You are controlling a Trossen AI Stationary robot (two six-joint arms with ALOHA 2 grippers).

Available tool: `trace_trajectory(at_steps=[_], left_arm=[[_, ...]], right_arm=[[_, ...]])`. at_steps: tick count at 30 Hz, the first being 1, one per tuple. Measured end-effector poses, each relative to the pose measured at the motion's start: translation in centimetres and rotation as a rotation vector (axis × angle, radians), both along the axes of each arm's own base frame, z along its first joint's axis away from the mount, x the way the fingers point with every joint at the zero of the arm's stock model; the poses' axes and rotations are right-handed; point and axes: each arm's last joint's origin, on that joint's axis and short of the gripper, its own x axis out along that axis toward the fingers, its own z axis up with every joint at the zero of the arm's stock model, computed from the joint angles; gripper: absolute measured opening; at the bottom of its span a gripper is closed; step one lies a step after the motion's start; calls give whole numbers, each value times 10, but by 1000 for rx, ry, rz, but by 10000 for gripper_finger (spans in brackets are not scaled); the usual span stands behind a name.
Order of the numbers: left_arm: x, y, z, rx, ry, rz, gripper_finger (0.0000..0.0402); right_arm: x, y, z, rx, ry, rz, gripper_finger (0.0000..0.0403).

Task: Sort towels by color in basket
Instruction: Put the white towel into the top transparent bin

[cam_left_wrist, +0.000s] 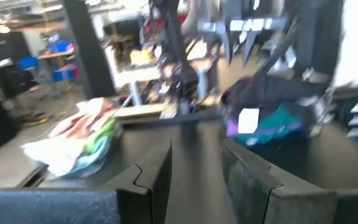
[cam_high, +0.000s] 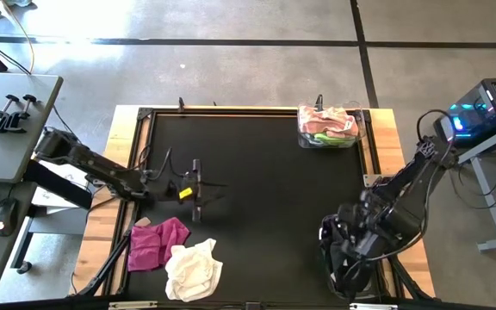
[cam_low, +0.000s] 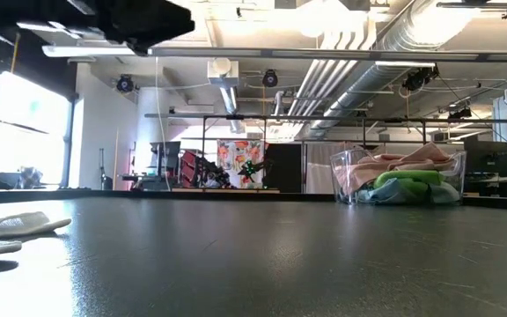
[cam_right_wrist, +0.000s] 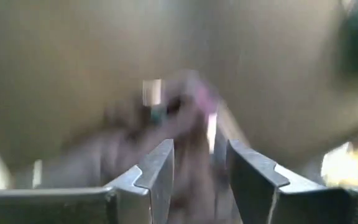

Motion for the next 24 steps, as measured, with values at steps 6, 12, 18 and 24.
trace_trajectory(at_steps=[6,12,18,24], left_arm=[[-11,-16,15,79,267,99,124],[-23,-25,24,125,637,109,124],[-36,-33,29,17,1008,78,124],[-33,-58,33,-283,1220,54,115]], right_arm=[[28,-9,-6,-169,-272,48,140],[82,-18,-56,-130,-493,202,163],[127,-39,-110,-75,-808,424,214],[147,-67,-136,-215,-798,591,233]])
